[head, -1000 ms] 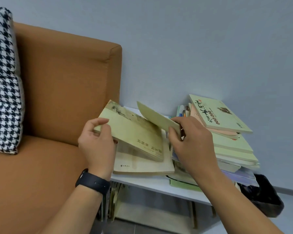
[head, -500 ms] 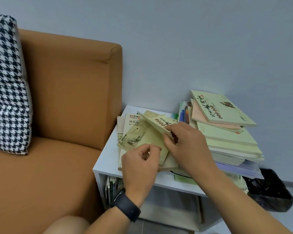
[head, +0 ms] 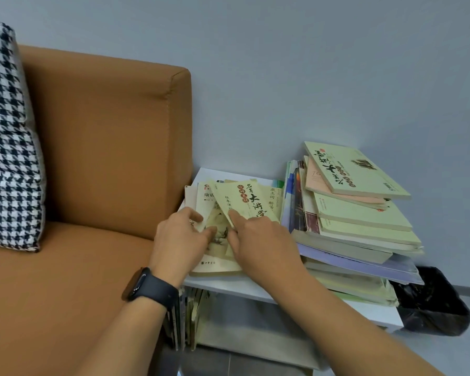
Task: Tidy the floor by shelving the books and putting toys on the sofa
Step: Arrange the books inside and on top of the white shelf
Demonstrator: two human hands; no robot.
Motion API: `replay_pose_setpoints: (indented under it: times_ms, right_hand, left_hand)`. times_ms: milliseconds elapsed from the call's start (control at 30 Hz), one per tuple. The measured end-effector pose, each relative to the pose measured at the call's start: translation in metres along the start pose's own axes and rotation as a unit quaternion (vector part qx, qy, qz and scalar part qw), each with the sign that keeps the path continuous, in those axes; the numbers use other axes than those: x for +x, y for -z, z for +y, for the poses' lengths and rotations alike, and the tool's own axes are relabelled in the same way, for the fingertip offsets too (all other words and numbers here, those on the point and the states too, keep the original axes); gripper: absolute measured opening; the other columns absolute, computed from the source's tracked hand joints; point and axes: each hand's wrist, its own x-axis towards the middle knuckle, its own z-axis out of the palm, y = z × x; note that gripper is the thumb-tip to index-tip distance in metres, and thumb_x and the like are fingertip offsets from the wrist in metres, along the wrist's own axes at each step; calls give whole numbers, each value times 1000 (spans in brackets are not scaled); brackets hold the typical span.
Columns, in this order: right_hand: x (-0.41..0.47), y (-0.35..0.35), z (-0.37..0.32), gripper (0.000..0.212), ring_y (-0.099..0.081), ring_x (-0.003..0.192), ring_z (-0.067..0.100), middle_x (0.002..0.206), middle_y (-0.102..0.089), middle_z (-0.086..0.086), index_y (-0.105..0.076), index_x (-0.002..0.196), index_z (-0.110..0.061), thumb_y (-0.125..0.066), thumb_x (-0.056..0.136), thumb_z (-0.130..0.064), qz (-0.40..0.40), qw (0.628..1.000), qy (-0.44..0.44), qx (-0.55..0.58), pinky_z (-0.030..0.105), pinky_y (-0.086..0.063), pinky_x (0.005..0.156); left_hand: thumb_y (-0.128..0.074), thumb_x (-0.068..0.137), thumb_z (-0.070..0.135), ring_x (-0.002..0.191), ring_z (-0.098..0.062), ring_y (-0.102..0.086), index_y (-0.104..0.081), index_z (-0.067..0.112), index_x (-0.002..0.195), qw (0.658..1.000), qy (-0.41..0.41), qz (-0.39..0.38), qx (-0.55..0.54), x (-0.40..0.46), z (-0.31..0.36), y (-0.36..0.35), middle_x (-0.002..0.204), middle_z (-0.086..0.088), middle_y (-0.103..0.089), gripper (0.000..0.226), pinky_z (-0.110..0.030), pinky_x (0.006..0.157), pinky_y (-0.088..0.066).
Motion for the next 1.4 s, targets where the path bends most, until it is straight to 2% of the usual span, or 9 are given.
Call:
replay_pose_setpoints:
  times_ms: [133, 267, 500, 633, 833, 933, 1033, 1233, 1400]
  right_hand:
    - [4, -2, -9, 51, -57, 79, 32, 98, -58, 12, -24, 153, -21, -35, 105, -31, -45, 998, -42, 10, 37, -42, 63]
    - [9, -7, -18, 45, -46, 76, 27, 97, -56, 12, -31, 146, -13, -40, 103, -24, -74, 994, -72, 25, 35, -37, 64]
    - [13, -12, -24, 30, -52, 79, 29, 89, -51, 6, -47, 98, -17, -39, 102, -45, -104, 979, -115, 134, 36, -42, 68]
    - [12, -16, -24, 32, -56, 80, 29, 88, -58, 7, -52, 97, -17, -34, 104, -42, -89, 976, -118, 162, 38, -49, 71]
    - [6, -6, -23, 26, -57, 81, 29, 90, -64, 9, -57, 102, -17, -36, 100, -31, -83, 968, -131, 197, 42, -54, 75]
    - [0, 5, -21, 33, -51, 78, 30, 100, -63, 15, -47, 130, -14, -38, 101, -25, -113, 977, -120, 137, 37, -48, 70]
    - [-9, 14, -22, 65, -47, 75, 29, 107, -62, 16, -11, 158, -17, -41, 101, -19, -131, 988, -75, 40, 34, -39, 65]
    - [-14, 8, -26, 22, -54, 85, 29, 96, -62, 9, -50, 114, -18, -51, 93, -24, -131, 974, -99, 157, 37, -51, 71]
    - [-19, 9, -22, 33, -61, 95, 28, 108, -68, 6, -60, 124, -24, -50, 94, -33, -53, 985, -75, 147, 41, -56, 77]
  left_hand:
    - [-70, 85, 37, 84, -14, -63, -62, 30, 100, 999, -4, -19, 35, -8, 2, -4, 77, 4, -68, 18, -28, 59, -43]
    - [-70, 84, 52, 96, -21, -61, -60, 29, 103, 998, 9, -21, 60, -6, 3, -4, 94, 5, -67, 31, -33, 68, -47]
    - [-59, 92, 43, 61, -21, -60, -62, 13, 61, 993, 46, -63, 85, -1, -2, 3, 58, 0, -61, 43, -30, 55, -48]
    - [-57, 93, 46, 50, -20, -45, -43, 19, 54, 994, 48, -78, 67, 4, -6, 5, 51, 3, -45, 50, -27, 51, -34]
    - [-53, 96, 37, 56, -19, -53, -57, 19, 54, 988, 33, -150, 13, 0, -2, -2, 58, 2, -61, 46, -27, 54, -41]
    - [-60, 88, 47, 72, -16, -63, -61, 27, 74, 997, 23, -69, 14, 3, -6, -2, 71, 8, -66, 24, -34, 68, -54]
    - [-70, 79, 61, 82, -14, -66, -53, 32, 97, 998, 28, -63, -7, 2, -8, -1, 89, 12, -65, 38, -34, 70, -55]
    - [-77, 72, 62, 94, -20, -63, -42, 27, 115, 997, 20, -71, 29, 6, -13, -6, 111, 3, -58, 65, -36, 70, -51]
    - [-78, 81, 49, 69, -18, -59, -48, 23, 108, 984, 68, -127, -104, 17, -20, -5, 96, -1, -70, 48, -32, 56, -45]
